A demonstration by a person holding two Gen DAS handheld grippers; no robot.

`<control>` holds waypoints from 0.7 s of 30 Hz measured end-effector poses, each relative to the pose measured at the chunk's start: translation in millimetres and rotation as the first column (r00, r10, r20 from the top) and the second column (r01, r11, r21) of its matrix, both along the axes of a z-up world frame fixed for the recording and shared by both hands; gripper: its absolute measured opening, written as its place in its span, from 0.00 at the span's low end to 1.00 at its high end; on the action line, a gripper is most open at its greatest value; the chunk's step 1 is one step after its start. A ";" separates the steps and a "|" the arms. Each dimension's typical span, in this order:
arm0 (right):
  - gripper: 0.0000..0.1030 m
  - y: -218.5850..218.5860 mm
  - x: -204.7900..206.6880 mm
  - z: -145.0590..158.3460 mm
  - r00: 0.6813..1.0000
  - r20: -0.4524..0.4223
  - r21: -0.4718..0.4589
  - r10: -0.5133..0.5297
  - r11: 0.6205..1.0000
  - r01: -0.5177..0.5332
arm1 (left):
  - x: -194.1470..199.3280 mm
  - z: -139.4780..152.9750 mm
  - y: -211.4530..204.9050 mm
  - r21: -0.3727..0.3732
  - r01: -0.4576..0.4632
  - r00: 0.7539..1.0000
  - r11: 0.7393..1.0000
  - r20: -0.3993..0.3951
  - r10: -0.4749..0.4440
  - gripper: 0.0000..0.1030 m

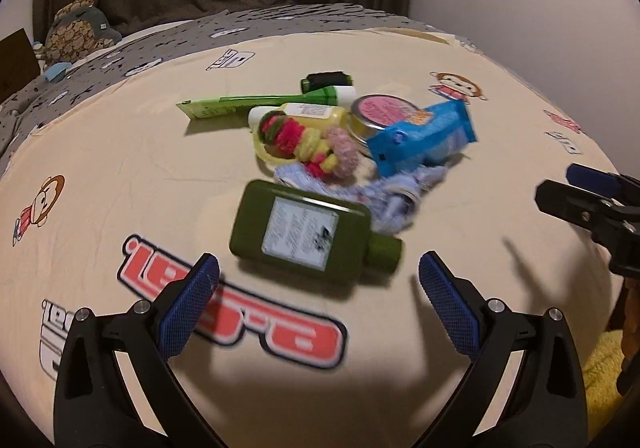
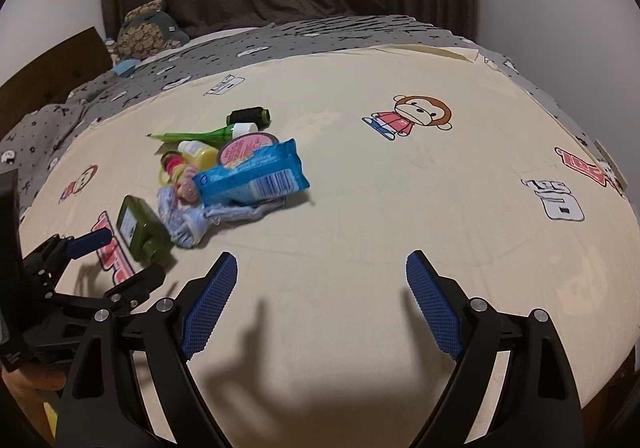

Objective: Collect trash
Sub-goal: 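Grasp the small green bottle with the left tool while the right tool grasps the blue cloth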

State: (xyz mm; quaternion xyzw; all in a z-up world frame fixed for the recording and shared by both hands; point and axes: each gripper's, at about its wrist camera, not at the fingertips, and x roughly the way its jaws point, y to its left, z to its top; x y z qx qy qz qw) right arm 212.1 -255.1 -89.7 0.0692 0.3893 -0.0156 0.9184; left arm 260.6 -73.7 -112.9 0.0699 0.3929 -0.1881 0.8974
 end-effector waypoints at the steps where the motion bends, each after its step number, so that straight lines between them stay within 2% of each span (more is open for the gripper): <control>1: 0.85 0.7 3.4 -1.3 1.000 -0.004 -0.004 0.001 1.000 -0.001 | 3.8 -1.2 -0.2 -0.004 0.001 1.000 1.000 -0.006 -0.001 0.92; 3: 0.85 1.2 7.6 -3.0 1.000 -0.007 -0.007 0.001 1.000 -0.001 | 7.4 -2.6 0.0 -0.013 0.009 1.000 1.000 -0.021 -0.009 0.90; 5: 0.85 2.6 13.1 -5.4 1.000 -0.011 -0.006 -0.002 1.000 0.002 | 7.6 -2.5 0.6 -0.017 0.022 0.999 1.000 -0.028 -0.022 0.80; 12: 0.85 21.2 25.7 -15.5 0.999 -0.033 0.018 0.044 0.999 -0.043 | -1.8 3.0 19.5 0.002 -0.019 0.999 1.000 -0.043 0.019 0.80; 21: 0.85 73.6 54.0 -24.3 0.988 -0.056 0.038 0.142 0.989 -0.140 | -16.9 11.2 64.8 0.026 -0.108 0.993 0.994 -0.047 0.109 0.80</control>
